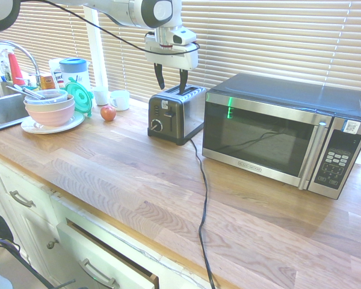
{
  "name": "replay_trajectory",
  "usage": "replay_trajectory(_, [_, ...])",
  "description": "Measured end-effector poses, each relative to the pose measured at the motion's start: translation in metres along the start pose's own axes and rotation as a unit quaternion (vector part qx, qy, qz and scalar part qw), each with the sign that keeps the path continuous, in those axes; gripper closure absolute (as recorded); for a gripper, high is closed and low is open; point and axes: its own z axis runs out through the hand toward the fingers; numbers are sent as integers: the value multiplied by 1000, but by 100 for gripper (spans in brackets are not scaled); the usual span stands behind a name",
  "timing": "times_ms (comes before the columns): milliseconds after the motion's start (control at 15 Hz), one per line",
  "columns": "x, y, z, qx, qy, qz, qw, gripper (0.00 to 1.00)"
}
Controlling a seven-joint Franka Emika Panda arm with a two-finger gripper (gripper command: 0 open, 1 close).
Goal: Press the toaster
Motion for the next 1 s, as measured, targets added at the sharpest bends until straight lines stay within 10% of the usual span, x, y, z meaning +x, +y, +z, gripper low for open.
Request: replay_trajectory(1000, [1, 32, 25, 5, -6, 1, 1000, 100])
